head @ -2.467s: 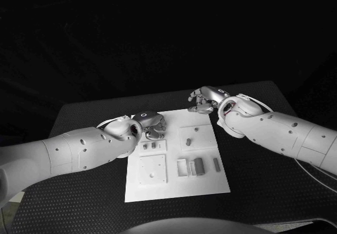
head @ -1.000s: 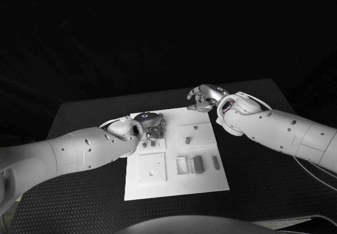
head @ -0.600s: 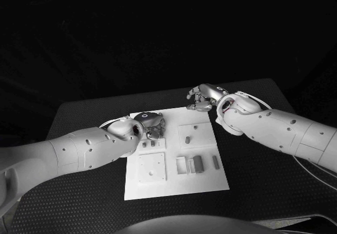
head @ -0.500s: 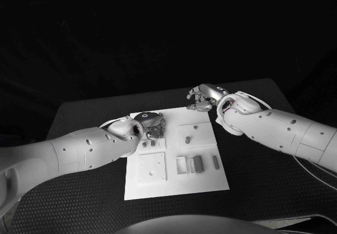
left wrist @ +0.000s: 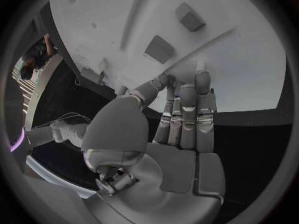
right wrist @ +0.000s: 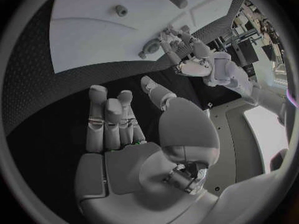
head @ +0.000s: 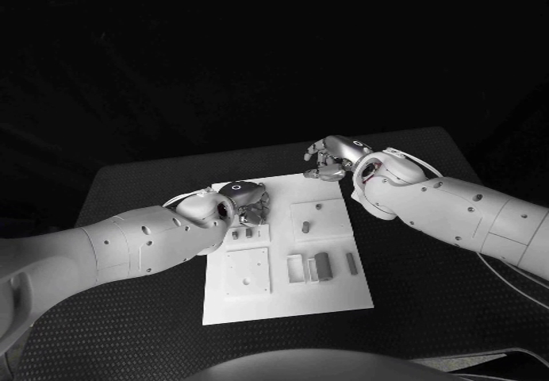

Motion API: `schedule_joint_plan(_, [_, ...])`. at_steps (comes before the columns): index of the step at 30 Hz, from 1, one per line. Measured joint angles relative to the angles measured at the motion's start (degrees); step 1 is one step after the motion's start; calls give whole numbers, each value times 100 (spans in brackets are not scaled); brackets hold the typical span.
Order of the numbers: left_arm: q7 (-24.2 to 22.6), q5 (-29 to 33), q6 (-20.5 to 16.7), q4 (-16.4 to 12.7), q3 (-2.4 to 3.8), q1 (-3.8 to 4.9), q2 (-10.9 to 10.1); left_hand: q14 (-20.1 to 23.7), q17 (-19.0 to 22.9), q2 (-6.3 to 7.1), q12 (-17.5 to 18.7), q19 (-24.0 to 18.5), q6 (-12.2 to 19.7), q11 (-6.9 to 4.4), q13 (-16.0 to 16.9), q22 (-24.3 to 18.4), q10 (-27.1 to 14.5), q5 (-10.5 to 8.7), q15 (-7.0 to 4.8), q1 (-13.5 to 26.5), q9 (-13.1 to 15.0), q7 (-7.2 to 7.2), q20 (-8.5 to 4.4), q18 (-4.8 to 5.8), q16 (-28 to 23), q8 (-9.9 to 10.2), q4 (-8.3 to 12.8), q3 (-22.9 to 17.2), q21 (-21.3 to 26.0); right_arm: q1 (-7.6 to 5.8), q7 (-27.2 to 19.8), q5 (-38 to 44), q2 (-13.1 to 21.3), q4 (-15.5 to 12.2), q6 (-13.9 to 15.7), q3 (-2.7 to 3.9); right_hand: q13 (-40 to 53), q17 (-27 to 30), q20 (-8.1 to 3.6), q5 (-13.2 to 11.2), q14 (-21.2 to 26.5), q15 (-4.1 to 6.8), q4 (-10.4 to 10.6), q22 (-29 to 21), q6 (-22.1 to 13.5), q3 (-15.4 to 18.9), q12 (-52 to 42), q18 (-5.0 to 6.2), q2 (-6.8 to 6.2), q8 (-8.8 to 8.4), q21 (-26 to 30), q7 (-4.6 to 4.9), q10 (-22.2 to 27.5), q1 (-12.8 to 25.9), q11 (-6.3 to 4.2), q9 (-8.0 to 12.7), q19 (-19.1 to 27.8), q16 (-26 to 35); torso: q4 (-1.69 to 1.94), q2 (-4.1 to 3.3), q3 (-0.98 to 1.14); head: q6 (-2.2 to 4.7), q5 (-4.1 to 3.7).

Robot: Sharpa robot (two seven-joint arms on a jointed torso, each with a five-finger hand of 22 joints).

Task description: Assemble the parts on the task board

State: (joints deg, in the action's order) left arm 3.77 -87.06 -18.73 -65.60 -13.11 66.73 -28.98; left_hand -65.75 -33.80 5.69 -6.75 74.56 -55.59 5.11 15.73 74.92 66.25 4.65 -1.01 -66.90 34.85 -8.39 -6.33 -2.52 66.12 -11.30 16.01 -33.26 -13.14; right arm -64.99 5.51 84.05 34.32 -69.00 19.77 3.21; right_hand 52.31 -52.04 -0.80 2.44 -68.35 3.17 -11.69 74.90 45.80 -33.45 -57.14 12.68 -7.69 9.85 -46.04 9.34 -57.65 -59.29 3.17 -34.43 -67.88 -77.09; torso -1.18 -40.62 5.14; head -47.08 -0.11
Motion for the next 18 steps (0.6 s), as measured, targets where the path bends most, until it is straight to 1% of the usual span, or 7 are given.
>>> schedule_joint_plan(2, [4,-2,5,13,1,0,9,0,0,-26,-18,9,0,-19,5,0,20,0,0,26,-8,0,-8,-3,32,0,0,0,0,0,0,0,0,1,0,0,0,0,0,0,0,0,0,0,1,0,0,0,0,0,0,-1,0,0,0,0,0,0,-1,1,1,-3,-1])
schedule_joint_plan(6, [8,-4,12,32,3,0,22,-20,0,-26,-32,21,-12,-20,25,0,23,0,-20,26,-9,12,-20,-3,44,0,0,0,-23,0,0,0,1,2,0,0,0,-5,-1,0,0,0,0,0,6,0,0,0,0,0,0,-5,0,0,0,0,1,0,-3,1,2,-8,9])
schedule_joint_plan(12, [9,-5,24,66,6,0,47,-19,1,-26,-57,21,-21,-29,39,-1,33,0,-20,27,-15,21,-20,-12,44,-24,0,0,-23,0,0,0,3,2,0,0,0,-5,-34,0,0,0,0,0,9,0,-5,0,0,0,0,-9,0,0,0,0,-4,0,-3,2,3,-16,3])
schedule_joint_plan(18, [13,-20,30,99,17,-14,74,-19,1,-26,-79,28,-30,-29,46,-1,39,0,-20,27,-15,12,-26,-12,44,-24,0,0,-23,0,0,-1,3,1,0,0,1,-5,-37,0,0,0,0,0,12,0,-27,0,0,0,0,-12,0,0,0,0,-6,0,0,2,2,-25,2])
